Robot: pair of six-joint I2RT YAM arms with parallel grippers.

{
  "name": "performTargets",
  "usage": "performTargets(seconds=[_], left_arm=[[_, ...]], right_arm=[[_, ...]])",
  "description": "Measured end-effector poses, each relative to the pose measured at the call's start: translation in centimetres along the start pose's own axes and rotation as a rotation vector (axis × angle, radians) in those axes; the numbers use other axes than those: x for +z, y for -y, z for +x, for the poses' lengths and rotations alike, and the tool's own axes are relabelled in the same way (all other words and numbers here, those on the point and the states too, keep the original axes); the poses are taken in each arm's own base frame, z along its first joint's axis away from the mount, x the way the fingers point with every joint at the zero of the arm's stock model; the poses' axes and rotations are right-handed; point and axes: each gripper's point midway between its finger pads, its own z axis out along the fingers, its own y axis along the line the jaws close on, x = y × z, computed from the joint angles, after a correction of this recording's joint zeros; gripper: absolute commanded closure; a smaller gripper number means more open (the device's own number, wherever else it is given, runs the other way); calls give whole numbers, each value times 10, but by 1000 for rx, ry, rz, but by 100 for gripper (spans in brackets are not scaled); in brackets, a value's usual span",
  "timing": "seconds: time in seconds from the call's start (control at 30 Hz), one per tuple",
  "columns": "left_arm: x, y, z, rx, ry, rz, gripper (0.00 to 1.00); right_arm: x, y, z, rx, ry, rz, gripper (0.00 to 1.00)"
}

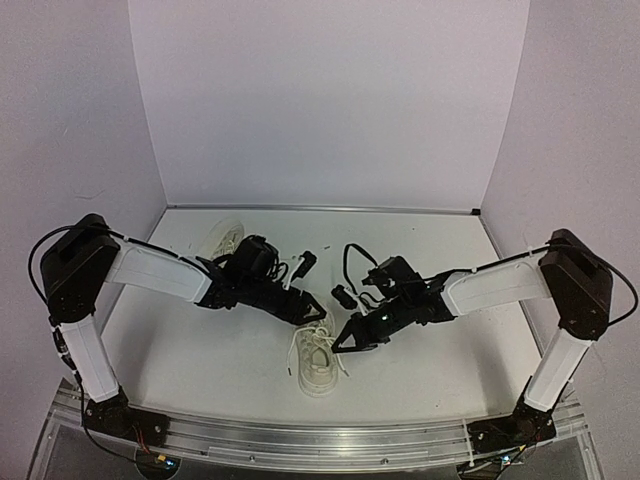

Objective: Tie the shoes

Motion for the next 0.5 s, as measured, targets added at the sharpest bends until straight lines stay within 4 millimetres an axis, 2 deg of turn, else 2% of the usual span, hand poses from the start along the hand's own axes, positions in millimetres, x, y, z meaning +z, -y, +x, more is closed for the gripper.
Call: performTargets(seconds=[0.33,0.5], left_arm=[[10,5,-5,-18,-6,40,53],[13,9,-5,-15,-13,60,63]], right_arm=[[1,4,1,3,2,16,100],[1,6,0,3,6,25,100]])
